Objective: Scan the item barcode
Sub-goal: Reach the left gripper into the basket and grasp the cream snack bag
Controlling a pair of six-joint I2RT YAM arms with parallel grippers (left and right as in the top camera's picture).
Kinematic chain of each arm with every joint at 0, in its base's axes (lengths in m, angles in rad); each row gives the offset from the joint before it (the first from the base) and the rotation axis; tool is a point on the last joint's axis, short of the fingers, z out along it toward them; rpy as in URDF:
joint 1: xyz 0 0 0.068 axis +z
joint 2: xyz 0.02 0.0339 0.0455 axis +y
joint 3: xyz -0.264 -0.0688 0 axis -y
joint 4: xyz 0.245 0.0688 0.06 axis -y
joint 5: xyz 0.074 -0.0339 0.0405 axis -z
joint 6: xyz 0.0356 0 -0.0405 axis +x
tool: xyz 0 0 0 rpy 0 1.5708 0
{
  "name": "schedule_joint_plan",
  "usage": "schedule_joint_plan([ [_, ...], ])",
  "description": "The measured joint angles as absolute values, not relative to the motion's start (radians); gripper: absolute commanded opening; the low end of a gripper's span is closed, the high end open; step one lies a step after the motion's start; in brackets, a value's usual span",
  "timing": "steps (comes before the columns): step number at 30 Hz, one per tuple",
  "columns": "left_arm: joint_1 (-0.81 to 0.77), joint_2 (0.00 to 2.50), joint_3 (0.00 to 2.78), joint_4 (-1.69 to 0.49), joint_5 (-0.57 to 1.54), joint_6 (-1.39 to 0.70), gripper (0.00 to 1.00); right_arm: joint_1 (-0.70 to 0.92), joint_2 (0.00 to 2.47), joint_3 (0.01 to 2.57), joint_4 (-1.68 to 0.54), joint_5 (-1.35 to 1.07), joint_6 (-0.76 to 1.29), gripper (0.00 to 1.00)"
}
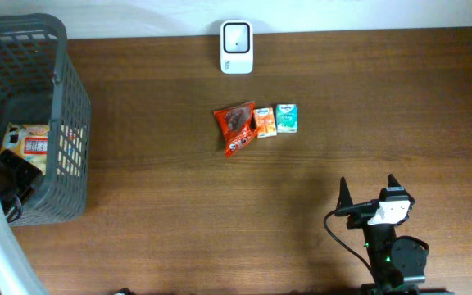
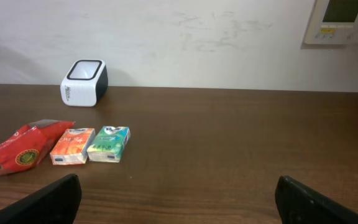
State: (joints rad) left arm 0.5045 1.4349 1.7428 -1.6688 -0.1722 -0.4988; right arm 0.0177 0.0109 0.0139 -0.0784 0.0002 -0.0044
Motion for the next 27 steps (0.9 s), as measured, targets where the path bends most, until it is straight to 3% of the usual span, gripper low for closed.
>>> schedule_joint_plan([
  [5,0.752,1.431,1.653,-1.661,-0.147,-0.547,0.00,0.018,0.011,0.014,-0.078,0.000,-0.005,0.98],
  [11,0.772,1.426,1.653,-1.530,-0.017,-0.555,0.00,0.018,0.011,0.014,-0.078,0.000,-0.005,0.98],
  [12,0.772,1.420,1.654,-1.489,0.028,-0.551,0.06,0.018,0.011,0.014,-0.078,0.000,-0.005,0.98],
  [14,0.752,1.407,1.677,-1.343,0.131,-0.539,0.93,0.018,0.011,0.014,-0.078,0.000,-0.004,0.98],
  [15,0.733,1.404,1.681,-1.306,0.144,-0.537,0.99,0.018,0.012,0.014,-0.079,0.000,-0.004,0.98],
  [18,0.591,1.414,1.686,-1.138,0.166,-0.536,0.99,0.018,0.010,0.014,-0.078,0.000,-0.005,0.98],
  [21,0.498,1.491,1.690,-1.106,0.002,-0.535,0.99,0.018,0.010,0.014,-0.078,0.000,-0.005,0.98],
  [27,0.480,1.754,1.691,-1.112,-0.178,-0.426,0.99,0.018,0.010,0.014,-0.078,0.000,-0.005,0.98],
])
